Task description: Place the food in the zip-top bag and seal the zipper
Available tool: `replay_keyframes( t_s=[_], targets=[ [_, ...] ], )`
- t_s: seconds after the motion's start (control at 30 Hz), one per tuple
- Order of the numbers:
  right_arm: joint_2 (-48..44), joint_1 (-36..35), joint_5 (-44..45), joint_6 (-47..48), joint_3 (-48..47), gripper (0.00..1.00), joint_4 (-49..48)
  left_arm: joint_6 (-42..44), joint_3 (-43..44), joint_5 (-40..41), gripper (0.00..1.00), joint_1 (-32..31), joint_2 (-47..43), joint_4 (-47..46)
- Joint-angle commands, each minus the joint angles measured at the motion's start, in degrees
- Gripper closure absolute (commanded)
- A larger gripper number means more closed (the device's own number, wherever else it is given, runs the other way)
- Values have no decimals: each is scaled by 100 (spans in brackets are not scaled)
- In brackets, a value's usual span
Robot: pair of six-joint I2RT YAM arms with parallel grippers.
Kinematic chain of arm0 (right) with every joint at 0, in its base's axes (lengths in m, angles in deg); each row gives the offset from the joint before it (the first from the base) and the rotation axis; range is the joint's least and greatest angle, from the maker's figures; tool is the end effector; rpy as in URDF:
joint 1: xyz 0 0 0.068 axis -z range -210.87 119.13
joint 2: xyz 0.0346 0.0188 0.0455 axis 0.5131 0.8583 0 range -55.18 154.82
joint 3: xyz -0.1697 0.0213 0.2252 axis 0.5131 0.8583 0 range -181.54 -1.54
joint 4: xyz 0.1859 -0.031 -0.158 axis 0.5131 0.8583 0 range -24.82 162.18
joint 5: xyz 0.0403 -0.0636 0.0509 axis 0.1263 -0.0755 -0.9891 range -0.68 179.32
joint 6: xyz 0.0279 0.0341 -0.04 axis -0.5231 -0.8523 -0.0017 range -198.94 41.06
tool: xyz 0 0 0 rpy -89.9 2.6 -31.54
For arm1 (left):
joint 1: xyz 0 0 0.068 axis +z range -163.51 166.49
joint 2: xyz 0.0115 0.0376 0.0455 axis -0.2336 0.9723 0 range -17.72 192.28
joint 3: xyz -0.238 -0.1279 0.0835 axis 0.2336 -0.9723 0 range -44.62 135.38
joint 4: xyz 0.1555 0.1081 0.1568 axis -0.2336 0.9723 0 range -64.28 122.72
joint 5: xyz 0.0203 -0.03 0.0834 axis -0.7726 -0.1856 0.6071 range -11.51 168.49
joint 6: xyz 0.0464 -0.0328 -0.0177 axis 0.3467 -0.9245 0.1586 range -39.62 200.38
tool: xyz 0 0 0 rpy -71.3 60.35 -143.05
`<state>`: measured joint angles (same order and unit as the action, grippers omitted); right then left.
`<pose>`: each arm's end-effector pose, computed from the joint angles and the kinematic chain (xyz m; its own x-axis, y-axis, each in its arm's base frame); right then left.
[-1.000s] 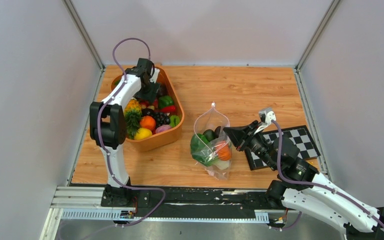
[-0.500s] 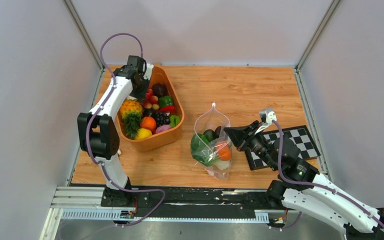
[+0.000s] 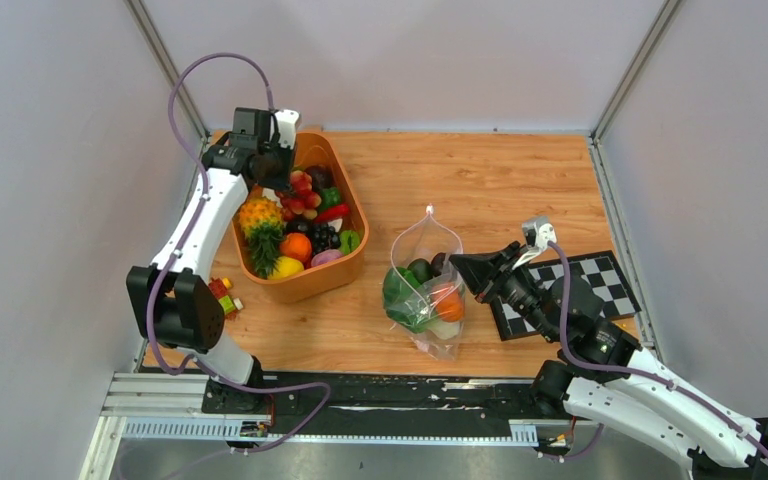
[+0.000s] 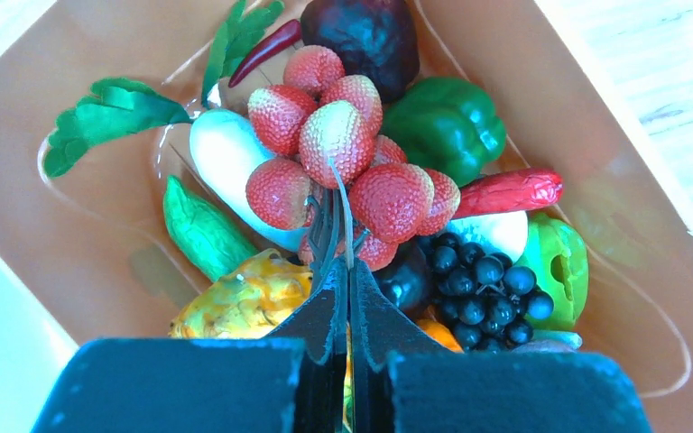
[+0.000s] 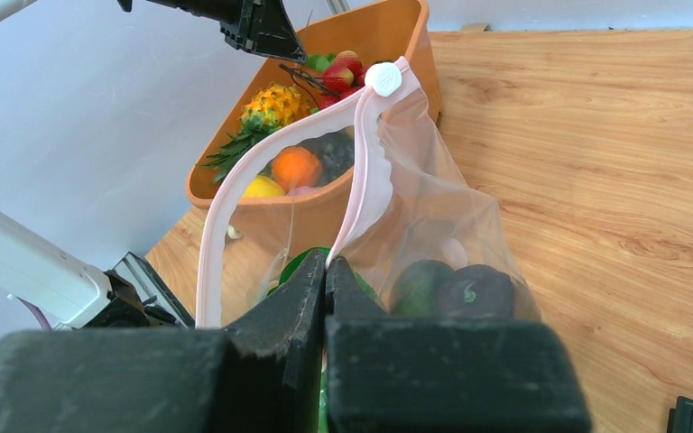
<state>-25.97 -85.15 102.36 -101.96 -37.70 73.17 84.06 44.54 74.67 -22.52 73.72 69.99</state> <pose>0.0760 0.0889 0.3324 -0.2677 0.2804 -0.9218 -0.6026 0.6978 0.3872 0.3336 -0.0559 0.3533 -0.7026 0.1761 -0.6894 0.2470 0.9690 -0.0042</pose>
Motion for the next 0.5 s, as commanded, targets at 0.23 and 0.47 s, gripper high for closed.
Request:
replay_keyframes(
  t_s=[0.23,0.47],
  targets=[
    [3,23,12,-89,-44,100,-134,-70,-530,-82,81,-21,293,-614],
    [-7,23,37,-68,-42,100,-113,78,-317,368,44,-21,578,-494]
  ],
)
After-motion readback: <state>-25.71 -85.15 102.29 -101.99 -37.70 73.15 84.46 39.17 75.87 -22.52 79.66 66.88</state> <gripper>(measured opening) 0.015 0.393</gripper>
